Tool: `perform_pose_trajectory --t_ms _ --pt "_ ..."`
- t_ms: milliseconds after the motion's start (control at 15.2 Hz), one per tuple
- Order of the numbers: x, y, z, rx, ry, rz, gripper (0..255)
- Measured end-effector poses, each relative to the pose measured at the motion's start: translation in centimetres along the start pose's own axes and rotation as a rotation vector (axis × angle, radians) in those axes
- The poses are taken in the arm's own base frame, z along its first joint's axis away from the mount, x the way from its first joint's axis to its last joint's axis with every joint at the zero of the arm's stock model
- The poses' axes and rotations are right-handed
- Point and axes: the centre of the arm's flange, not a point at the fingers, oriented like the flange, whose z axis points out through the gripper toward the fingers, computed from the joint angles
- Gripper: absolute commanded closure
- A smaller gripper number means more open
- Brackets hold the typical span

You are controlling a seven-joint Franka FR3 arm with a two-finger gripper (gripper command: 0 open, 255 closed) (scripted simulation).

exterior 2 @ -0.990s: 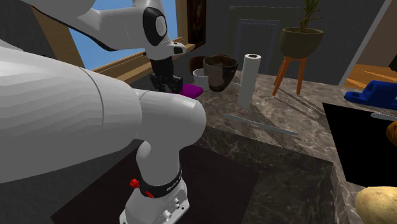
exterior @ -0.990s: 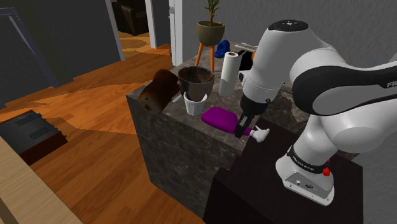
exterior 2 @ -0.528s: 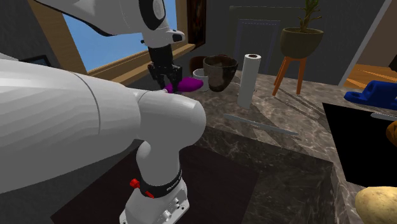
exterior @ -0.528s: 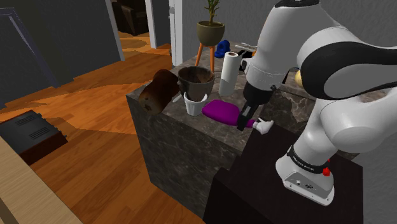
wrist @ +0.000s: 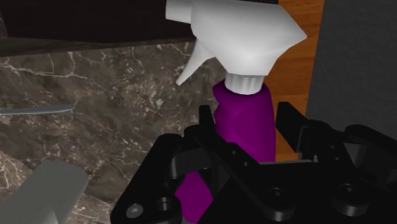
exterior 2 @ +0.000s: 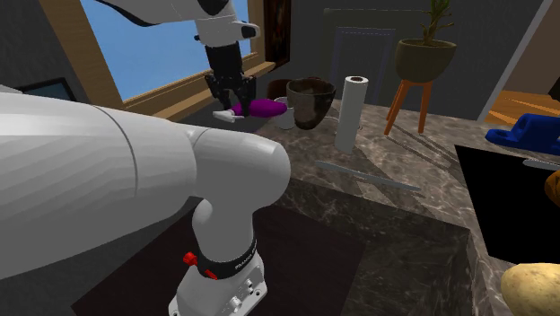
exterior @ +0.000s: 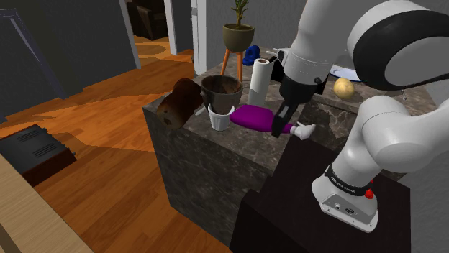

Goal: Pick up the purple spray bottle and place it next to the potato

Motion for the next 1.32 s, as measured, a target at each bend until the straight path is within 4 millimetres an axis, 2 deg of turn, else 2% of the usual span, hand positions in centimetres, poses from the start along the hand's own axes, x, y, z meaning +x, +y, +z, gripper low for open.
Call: perform_pose_trajectory --t_ms 396,462,792,1320 --pt "0.2 0.2 -3.0 0.000 0.000 0.000 255" --pt "-0.1 0.8 -3.4 0.000 0.000 0.000 255" --pt "-2.6 5.7 -3.8 -0.001 0.001 0.002 255" --pt "-8.6 15.0 -3.0 0.002 0.001 0.001 255"
